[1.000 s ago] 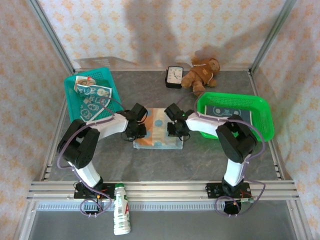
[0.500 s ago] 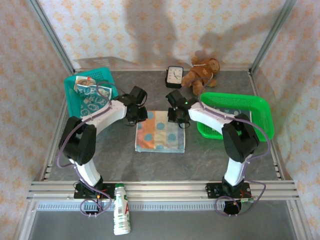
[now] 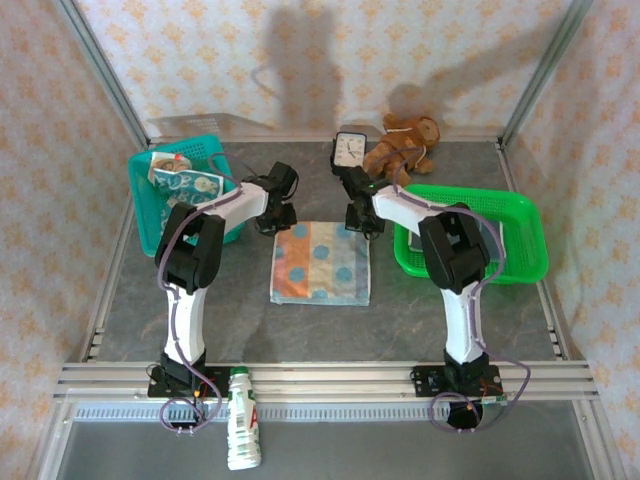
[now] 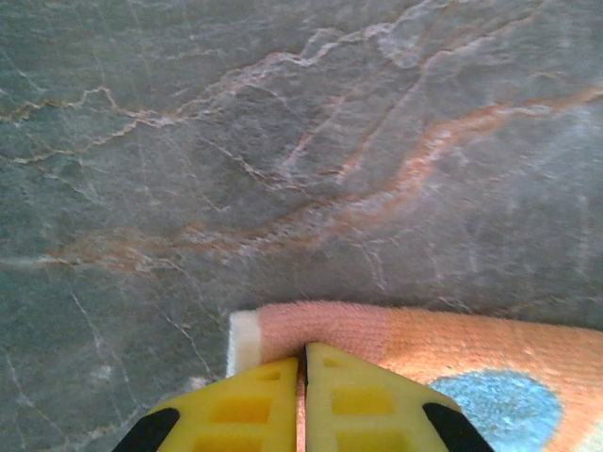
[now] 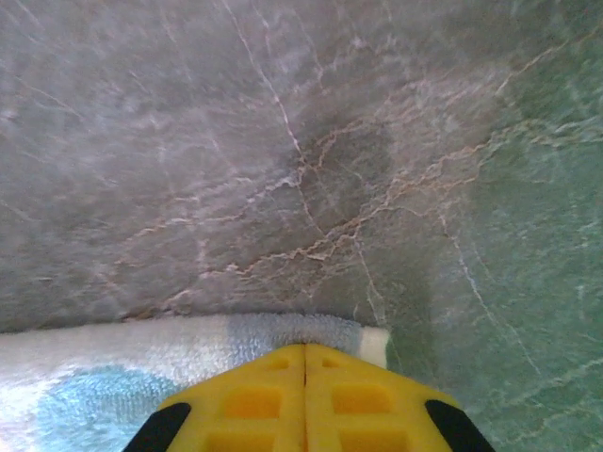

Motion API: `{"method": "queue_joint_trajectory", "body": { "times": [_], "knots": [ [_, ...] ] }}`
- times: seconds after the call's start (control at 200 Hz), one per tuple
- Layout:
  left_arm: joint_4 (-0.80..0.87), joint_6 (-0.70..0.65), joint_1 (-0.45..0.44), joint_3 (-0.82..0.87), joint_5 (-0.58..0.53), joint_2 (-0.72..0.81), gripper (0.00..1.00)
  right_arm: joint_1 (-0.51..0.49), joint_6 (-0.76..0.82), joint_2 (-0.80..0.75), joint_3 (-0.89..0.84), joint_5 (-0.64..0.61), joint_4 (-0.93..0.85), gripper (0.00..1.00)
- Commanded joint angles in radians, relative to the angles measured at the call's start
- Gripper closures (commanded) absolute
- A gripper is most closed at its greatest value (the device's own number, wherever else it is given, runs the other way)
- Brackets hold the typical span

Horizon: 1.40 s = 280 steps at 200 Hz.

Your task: Fold and stack the towels

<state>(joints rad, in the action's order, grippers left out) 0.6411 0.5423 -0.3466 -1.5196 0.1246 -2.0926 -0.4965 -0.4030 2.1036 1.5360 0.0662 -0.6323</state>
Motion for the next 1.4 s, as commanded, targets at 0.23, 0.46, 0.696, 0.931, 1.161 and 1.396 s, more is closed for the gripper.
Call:
{"method": "queue_joint_trajectory", "body": {
  "times": [0.23,0.46,0.696,0.931,1.161,1.396],
  "knots": [
    [0.034,-0.021,0.012,0.011,-0.1,0.016,0.89,0.015,0.063,0.027,0.051,-0.005,-0.023,0.92],
    [0.021,-0.013,0.029,0.001,-0.088,0.079,0.72,0.018,0.019,-0.04,0.067,0.013,-0.026,0.78],
    [0.035,-0.014,0.041,-0.034,-0.066,0.027,0.67,0.049,-0.073,-0.02,0.056,0.047,-0.018,0.75],
    [0.028,-0.013,0.042,-0.036,-0.052,-0.013,0.67,0.056,-0.079,0.015,0.067,0.058,-0.018,0.71],
    [0.019,-0.013,0.041,-0.032,-0.034,-0.038,0.68,0.057,-0.076,0.051,0.075,0.077,-0.023,0.7],
    [-0.004,-0.013,0.038,-0.005,-0.002,-0.044,0.71,0.057,-0.076,0.056,0.059,0.09,-0.022,0.71]
  ]
}}
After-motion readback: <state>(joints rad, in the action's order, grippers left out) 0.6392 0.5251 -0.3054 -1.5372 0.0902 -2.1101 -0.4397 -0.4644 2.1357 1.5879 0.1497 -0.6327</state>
